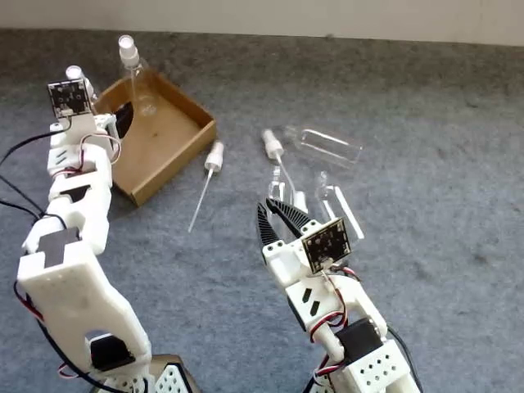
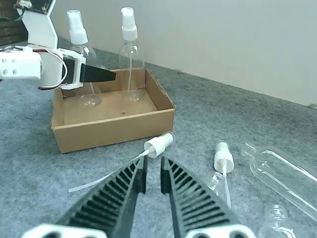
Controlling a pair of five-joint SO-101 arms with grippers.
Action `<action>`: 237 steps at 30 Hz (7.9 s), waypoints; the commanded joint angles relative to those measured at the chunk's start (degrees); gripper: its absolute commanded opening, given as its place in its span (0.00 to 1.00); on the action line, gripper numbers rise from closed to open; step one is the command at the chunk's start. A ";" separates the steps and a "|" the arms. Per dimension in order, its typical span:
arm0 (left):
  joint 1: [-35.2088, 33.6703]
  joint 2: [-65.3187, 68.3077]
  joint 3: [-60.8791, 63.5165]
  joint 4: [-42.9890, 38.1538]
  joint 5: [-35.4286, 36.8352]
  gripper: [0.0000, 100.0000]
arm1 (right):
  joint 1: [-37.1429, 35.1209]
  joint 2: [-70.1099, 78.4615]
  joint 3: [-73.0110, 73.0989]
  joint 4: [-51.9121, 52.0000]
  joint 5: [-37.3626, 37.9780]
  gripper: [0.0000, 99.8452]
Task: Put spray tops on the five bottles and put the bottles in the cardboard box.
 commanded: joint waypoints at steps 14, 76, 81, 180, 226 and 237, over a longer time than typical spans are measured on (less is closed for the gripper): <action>-0.40 -24.57 -0.92 26.37 -0.09 0.36 | 0.75 -0.22 7.25 0.40 -0.35 0.05; 33.63 -104.22 40.48 75.34 15.38 0.26 | 2.59 -0.22 7.43 6.02 -0.44 0.00; 33.63 -111.78 44.00 74.99 15.38 0.07 | 2.59 -0.22 7.43 6.11 -0.44 0.00; 41.80 -128.57 66.07 60.92 9.67 0.02 | 34.86 0.04 -10.42 18.15 -7.56 0.01; 34.07 -127.87 41.63 82.02 -10.64 0.02 | 50.33 41.10 -4.26 -21.14 -3.16 0.01; 32.31 -100.26 27.21 81.93 -13.01 0.02 | 47.87 36.44 -0.40 -21.14 -2.90 0.01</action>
